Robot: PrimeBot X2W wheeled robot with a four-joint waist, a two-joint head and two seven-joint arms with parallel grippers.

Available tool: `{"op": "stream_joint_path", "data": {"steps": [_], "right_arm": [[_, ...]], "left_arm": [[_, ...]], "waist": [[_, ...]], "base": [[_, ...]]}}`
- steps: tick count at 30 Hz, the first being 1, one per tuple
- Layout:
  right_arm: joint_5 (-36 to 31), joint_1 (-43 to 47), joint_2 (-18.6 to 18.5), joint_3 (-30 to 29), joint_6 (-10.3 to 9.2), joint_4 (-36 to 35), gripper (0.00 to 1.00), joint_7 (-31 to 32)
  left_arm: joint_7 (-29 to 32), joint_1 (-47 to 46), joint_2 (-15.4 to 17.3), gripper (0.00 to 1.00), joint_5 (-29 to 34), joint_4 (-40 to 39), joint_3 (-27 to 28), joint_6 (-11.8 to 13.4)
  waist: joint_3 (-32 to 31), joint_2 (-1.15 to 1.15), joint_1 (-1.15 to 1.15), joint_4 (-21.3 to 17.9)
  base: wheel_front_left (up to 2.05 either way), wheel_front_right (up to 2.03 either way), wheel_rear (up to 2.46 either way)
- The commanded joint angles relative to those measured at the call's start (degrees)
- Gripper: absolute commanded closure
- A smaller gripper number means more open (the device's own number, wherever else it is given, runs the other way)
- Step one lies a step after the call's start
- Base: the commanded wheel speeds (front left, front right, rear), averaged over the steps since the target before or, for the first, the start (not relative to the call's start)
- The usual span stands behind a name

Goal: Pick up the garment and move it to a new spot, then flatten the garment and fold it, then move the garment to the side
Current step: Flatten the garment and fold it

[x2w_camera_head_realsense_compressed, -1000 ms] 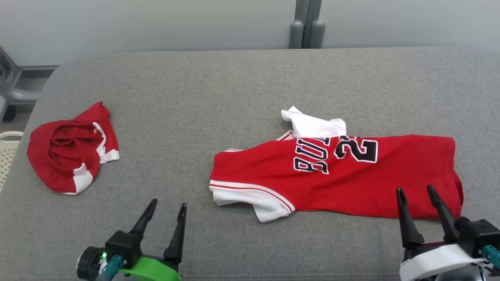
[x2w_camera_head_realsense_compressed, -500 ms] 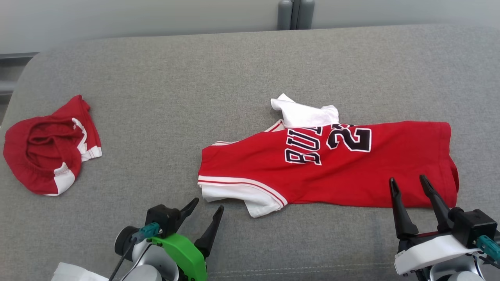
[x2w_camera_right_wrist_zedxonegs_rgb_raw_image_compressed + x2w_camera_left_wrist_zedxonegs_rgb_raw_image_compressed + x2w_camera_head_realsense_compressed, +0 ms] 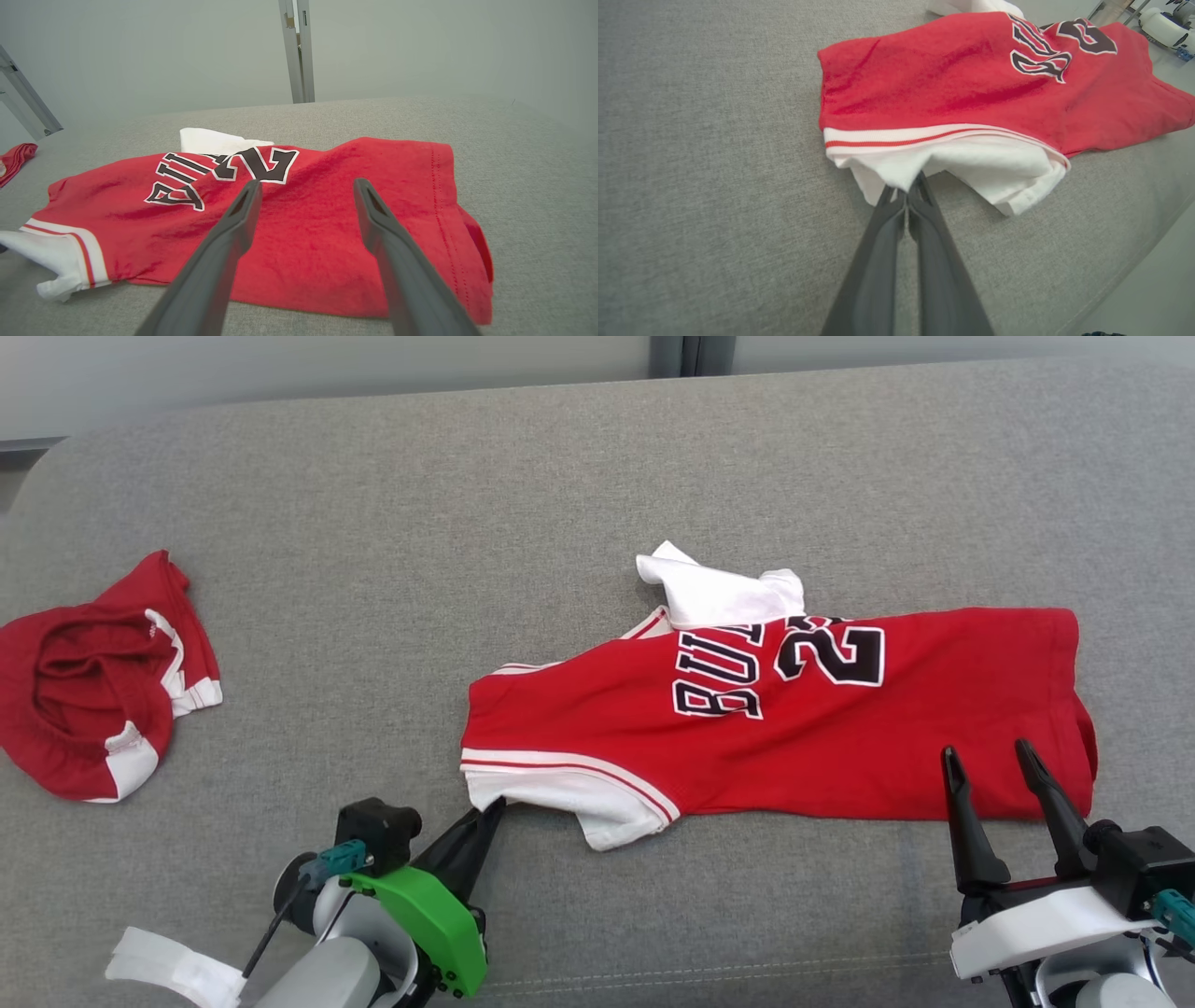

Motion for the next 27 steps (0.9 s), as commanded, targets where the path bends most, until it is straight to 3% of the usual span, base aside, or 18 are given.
{"op": "stream_joint_path", "data": {"steps": [1, 10, 17, 21, 27], "right_arm": [[0.2, -0.4, -0.1, -0.2, -0.07, 0.0, 0.0, -0.2], [0.3, 0.1, 0.2, -1.6, -0.07, -0.4, 0.0, 0.0], [0.4, -1.4, 0.2, -1.6, -0.07, -0.7, 0.0, 0.2], [0.5, -2.3, 0.4, -1.2, -0.07, -0.7, 0.0, 0.3], [0.8, -3.4, 0.5, -0.5, -0.07, -0.1, 0.0, 0.1]], "left_arm": [[-0.2, -0.4, 1.2, 1.0, -1.2, -0.4, -0.4, -0.1], [4.7, 2.8, 5.8, 1.0, -5.2, -9.2, -0.1, 0.5], [13.9, 4.8, 11.4, 1.0, -7.4, -23.9, 0.7, 5.1], [18.0, 3.1, 11.8, 1.0, -10.3, -26.5, 1.9, 6.1], [20.2, -2.1, 7.8, 1.0, -13.3, -17.6, 3.0, 5.7]], "waist": [[0.1, 0.0, 0.0, 0.3], [0.9, 0.0, 0.0, 2.6], [1.9, 0.0, 0.0, 4.2], [2.6, 0.0, 0.0, 4.1], [3.0, 0.0, 0.0, 2.1]], "base": [[0.0, 0.0, 0.0], [0.0, 0.0, 0.0], [0.0, 0.0, 0.0], [0.0, 0.0, 0.0], [0.0, 0.0, 0.0]]}}
